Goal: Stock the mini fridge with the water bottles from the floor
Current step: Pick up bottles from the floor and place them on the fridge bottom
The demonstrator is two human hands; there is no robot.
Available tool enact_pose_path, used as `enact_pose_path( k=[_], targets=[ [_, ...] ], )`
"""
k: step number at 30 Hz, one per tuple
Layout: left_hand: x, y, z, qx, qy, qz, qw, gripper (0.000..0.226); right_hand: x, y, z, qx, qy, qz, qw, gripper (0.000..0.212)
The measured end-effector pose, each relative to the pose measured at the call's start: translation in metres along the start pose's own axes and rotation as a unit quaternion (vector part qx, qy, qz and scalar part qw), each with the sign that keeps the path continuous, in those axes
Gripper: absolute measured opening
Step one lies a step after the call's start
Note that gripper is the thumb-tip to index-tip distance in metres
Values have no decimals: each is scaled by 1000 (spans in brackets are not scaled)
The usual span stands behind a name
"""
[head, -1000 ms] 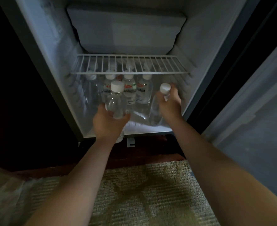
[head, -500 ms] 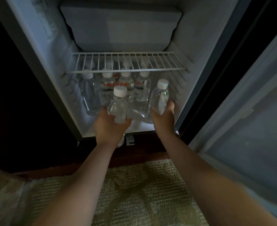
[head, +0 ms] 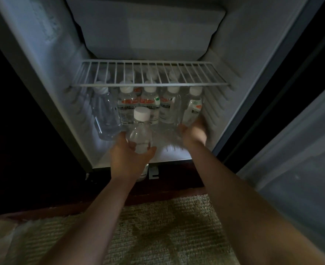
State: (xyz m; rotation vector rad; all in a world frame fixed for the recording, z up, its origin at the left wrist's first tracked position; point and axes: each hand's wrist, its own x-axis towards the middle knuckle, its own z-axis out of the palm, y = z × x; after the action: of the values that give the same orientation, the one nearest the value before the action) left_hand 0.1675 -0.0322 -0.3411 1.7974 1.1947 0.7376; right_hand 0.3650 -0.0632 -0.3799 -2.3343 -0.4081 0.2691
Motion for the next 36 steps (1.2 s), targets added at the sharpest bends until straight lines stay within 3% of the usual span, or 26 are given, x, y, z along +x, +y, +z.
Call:
enact_pose_path(
  k=[5,11,15,20,24,27,31,33,36],
  targets=[
    [6,-10,3,-39,10,-24,999,57,50,-6,16,67,-28,20,997,72],
    [7,-21,5,-25,12,-6,1000,62,73,-7,28,134,-29,1,991,41],
    [5,-21,4,-24,15,-4,1000,59,73,6,32,232,-77,30,969,38],
    [4,-14,5,-36,4,1,999,62,28,3,10,296,-82,54,950,35],
    [4,-4,4,-63,-5,-15,998,63,-24,10,-7,347,-40,41,936,37],
    [5,0,0,-76,-13,-16,997,68,-64,8,-11,414,-83,50,905,40],
    [4,9,-9,-79,-17,11,997,64,-108,13,-16,358,-216,-55,907,28],
    [3,11,-11,-98,-13,6,995,72,-120,20,-22,266,-294,-152,905,38],
    [3,9,-12,-111,-18,-10,994,79,-130,22,-28,153,-333,-252,896,65]
  ],
)
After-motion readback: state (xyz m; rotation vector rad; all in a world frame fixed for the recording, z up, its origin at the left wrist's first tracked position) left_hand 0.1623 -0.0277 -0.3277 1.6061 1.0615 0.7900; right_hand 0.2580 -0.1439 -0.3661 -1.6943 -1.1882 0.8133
